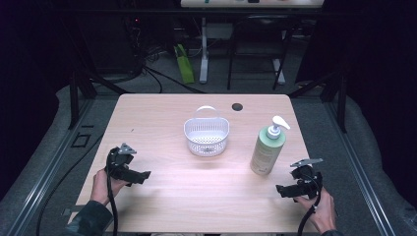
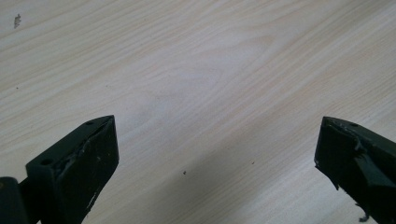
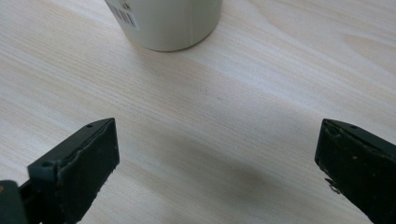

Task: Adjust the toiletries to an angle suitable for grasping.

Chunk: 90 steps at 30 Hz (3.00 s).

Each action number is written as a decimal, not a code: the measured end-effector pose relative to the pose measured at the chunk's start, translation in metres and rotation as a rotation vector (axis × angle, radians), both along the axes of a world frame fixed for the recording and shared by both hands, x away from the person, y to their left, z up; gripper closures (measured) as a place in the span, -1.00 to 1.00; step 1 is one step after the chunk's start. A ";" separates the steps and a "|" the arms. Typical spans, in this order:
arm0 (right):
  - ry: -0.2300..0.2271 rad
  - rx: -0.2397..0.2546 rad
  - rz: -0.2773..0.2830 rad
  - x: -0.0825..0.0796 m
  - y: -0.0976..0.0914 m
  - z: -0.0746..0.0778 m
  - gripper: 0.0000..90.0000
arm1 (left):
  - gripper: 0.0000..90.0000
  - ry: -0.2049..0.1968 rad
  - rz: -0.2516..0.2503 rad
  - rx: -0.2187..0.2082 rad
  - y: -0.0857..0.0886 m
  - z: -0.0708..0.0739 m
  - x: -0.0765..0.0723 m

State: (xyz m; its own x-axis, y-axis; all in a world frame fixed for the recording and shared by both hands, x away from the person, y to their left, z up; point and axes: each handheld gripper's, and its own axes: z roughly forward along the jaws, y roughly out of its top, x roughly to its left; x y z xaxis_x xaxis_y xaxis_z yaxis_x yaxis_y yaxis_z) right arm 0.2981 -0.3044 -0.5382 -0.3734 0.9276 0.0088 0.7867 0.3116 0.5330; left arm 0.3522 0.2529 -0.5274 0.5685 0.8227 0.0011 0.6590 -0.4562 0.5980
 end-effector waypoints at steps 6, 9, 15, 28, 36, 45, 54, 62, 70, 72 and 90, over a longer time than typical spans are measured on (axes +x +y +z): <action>-0.035 0.026 0.011 -0.002 -0.001 0.009 -1.00 | -1.00 0.003 0.001 -0.009 0.001 -0.002 0.000; -0.052 0.045 0.028 -0.001 0.000 0.012 -1.00 | -1.00 0.003 0.002 -0.003 0.001 -0.001 0.000; -0.092 0.078 0.044 -0.002 0.003 0.020 -1.00 | -1.00 0.005 0.007 -0.012 -0.001 -0.003 0.000; -0.209 0.135 0.058 0.001 0.008 0.044 -1.00 | -1.00 0.004 -0.004 -0.007 -0.003 -0.001 0.000; -0.260 0.160 0.072 0.001 0.015 0.055 -1.00 | -1.00 -0.003 -0.010 -0.013 -0.006 -0.001 -0.001; -0.322 0.183 0.076 0.008 0.023 0.065 -1.00 | -1.00 -0.004 -0.011 -0.010 -0.006 0.000 -0.001; -0.387 0.194 0.058 0.021 0.031 0.072 -1.00 | -1.00 -0.006 -0.015 -0.010 -0.007 0.000 -0.001; -0.430 0.215 0.043 0.029 0.036 0.077 -0.98 | -1.00 -0.006 -0.016 -0.011 -0.007 0.000 -0.001; -0.467 0.209 0.028 0.037 0.042 0.081 -0.88 | -1.00 -0.004 -0.019 -0.017 -0.006 -0.001 -0.001; -0.468 0.208 0.028 0.037 0.043 0.081 -0.85 | -1.00 -0.003 -0.019 -0.017 -0.006 -0.001 -0.001; -0.494 0.189 0.041 0.037 0.050 0.081 -0.74 | -1.00 -0.001 -0.017 -0.016 -0.006 -0.001 0.000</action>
